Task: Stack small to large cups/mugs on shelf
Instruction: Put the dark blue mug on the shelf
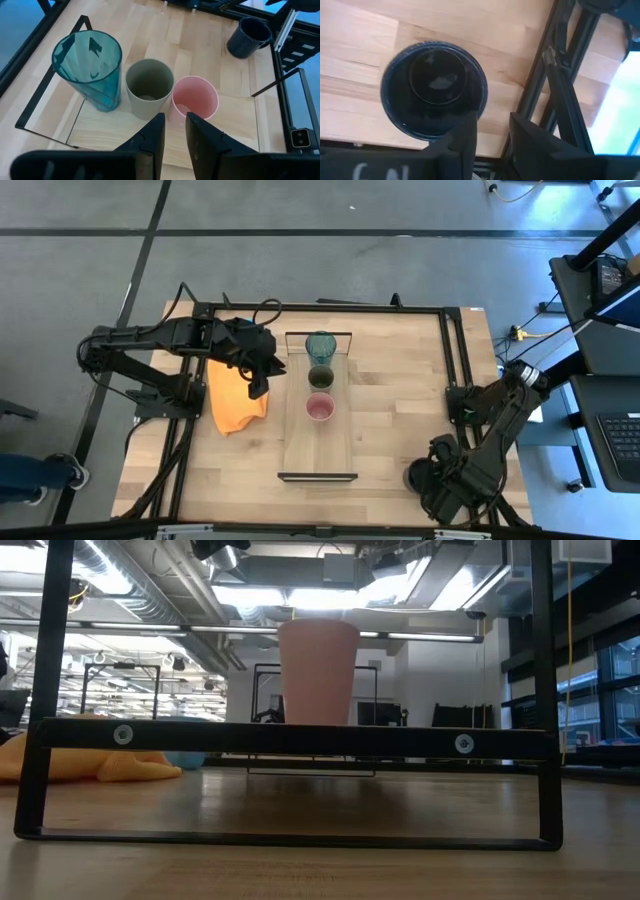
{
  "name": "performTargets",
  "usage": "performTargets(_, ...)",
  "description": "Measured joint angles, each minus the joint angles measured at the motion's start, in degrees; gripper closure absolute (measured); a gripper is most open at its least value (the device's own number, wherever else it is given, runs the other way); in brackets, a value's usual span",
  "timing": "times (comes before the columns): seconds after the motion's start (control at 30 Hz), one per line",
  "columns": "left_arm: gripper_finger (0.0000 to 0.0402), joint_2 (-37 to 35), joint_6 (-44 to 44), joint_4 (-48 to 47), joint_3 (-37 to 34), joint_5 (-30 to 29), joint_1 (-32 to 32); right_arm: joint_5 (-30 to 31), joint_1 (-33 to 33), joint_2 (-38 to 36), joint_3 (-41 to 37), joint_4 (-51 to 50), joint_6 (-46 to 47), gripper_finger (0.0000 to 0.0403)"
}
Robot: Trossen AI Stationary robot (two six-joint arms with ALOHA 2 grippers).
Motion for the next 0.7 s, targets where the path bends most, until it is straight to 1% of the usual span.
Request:
performTargets(0.4,0.033,0.0,-1.5,-0.1,0.0,0.0,0.0,-0.6,0.0,3.3,0.0,0.1,0.6,0.0286)
performTargets(0.5,0.033,0.0,-1.8,-0.1,0.0,0.0,0.0,-3.7,-0.8,3.9,-2.6,0.5,0.7,0.0286)
performTargets(0.57,0.033,0.0,-2.6,-0.1,0.0,0.0,0.0,-5.3,-1.6,3.9,-4.6,3.3,0.7,0.0286)
performTargets(0.63,0.033,0.0,-3.0,-0.1,0.0,0.0,0.0,-4.9,-2.5,3.9,-6.3,5.1,0.7,0.0286)
performTargets(0.7,0.033,0.0,-3.3,-0.1,0.0,0.0,-0.4,-3.1,-3.3,3.8,-7.5,8.0,0.8,0.0286)
